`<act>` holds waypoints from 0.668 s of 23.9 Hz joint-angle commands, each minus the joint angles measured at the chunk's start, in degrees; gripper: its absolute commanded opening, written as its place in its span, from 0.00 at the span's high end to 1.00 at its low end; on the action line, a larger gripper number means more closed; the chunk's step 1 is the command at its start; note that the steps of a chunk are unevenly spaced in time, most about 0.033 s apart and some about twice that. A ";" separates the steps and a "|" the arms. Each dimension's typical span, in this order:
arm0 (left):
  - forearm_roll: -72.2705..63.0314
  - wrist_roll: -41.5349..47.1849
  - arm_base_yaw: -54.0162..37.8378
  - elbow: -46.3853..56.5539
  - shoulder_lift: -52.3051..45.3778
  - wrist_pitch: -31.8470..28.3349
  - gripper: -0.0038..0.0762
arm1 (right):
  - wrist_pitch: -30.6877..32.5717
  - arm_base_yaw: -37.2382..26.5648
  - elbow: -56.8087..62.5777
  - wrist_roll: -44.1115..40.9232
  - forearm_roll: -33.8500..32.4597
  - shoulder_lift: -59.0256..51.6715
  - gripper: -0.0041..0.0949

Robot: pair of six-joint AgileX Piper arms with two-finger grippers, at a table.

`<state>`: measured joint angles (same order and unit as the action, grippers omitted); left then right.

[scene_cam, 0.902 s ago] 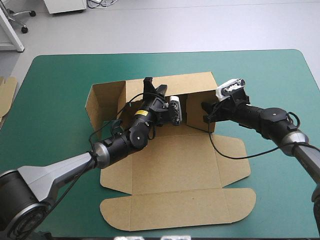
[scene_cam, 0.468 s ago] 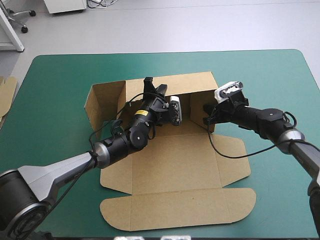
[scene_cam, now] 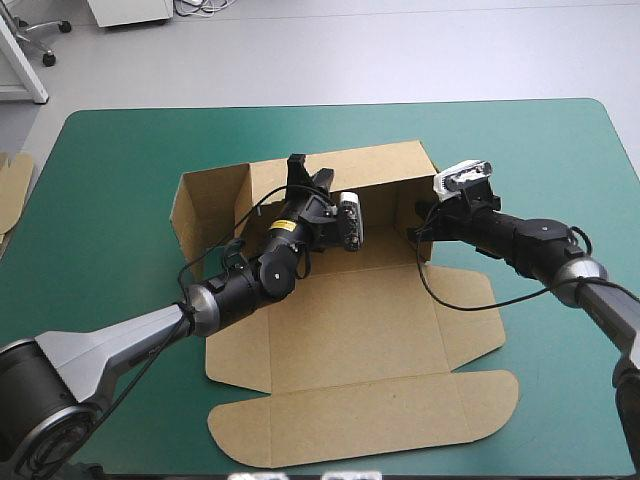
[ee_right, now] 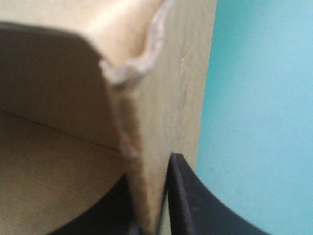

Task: Fold the box

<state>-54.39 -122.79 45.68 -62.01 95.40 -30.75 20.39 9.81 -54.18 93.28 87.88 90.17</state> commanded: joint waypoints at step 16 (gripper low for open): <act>-1.36 1.10 0.58 -1.53 -9.73 13.01 0.69 | 1.26 0.40 -1.39 0.86 3.43 -2.09 0.99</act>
<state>-54.94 -122.45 45.93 -62.01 90.24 -19.91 19.16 9.99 -54.18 94.75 88.95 90.23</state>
